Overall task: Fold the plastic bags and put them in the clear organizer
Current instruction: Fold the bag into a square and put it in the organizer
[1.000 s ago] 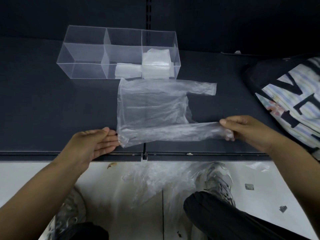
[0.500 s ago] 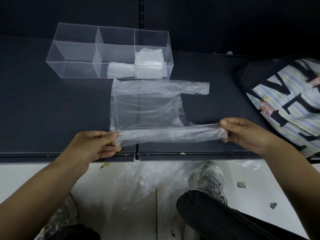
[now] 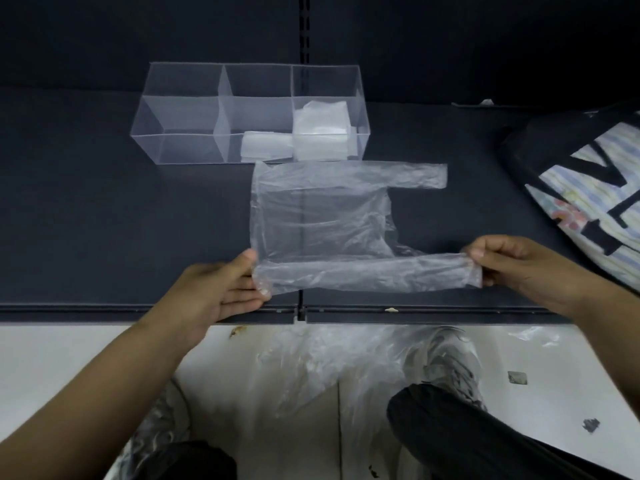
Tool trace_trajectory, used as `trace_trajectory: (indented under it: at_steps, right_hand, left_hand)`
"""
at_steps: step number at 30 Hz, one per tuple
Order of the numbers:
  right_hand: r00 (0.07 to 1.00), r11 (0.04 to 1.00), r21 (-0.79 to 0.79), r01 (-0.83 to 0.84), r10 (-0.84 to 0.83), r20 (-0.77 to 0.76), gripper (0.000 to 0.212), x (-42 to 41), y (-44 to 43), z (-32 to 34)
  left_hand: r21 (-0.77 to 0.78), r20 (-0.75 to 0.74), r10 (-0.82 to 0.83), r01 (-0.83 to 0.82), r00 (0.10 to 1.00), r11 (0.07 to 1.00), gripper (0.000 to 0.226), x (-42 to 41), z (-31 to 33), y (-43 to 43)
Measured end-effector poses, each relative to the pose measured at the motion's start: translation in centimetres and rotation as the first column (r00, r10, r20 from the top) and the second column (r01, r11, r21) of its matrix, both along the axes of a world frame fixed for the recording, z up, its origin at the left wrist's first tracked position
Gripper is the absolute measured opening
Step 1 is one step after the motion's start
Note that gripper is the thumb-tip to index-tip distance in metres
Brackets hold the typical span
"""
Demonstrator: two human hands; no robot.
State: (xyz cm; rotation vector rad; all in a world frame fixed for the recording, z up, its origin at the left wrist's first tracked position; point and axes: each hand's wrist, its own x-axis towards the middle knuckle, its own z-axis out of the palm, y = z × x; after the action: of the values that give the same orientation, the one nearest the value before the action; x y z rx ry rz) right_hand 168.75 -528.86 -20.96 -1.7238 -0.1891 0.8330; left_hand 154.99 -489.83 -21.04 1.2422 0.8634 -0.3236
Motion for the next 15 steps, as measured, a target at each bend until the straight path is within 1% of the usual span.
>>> trace_trajectory:
  at_steps: [2,4,6,9,12,15]
  right_hand:
    - [0.999,0.999,-0.02,-0.028,0.028,0.019,0.032,0.1,-0.1,-0.4]
    - [0.999,0.999,-0.028,-0.042,0.043,0.024,0.034,0.2,0.0,-0.8]
    - [0.999,0.999,-0.024,-0.03,0.03,0.024,0.028,0.2,0.3,-1.0]
    - [0.999,0.998,0.029,0.05,-0.05,-0.008,0.022,0.3,0.6,-1.2]
    - [0.975,0.974,0.114,0.194,-0.179,-0.135,0.017,0.1,1.1,-1.3]
    - [0.931,0.938,0.17,0.303,-0.254,-0.263,0.028,0.1,2.1,-0.9]
  left_hand:
    - [0.036,0.014,0.004,-0.005,1.0,0.999,0.041,0.1,0.2,-0.6]
    - [0.02,-0.015,0.019,-0.018,1.0,1.0,0.026,0.4,0.3,-1.0]
    - [-0.1,-0.065,0.046,-0.052,0.997,0.994,0.017,0.7,0.5,-1.1]
    - [-0.31,-0.08,0.111,-0.13,0.991,0.942,0.019,1.0,0.6,-0.7]
    - [-0.452,-0.042,0.176,-0.176,0.983,0.874,0.025,0.8,0.6,-0.3]
    - [-0.538,-0.019,0.239,-0.211,0.971,0.816,0.027,0.7,0.6,-0.2]
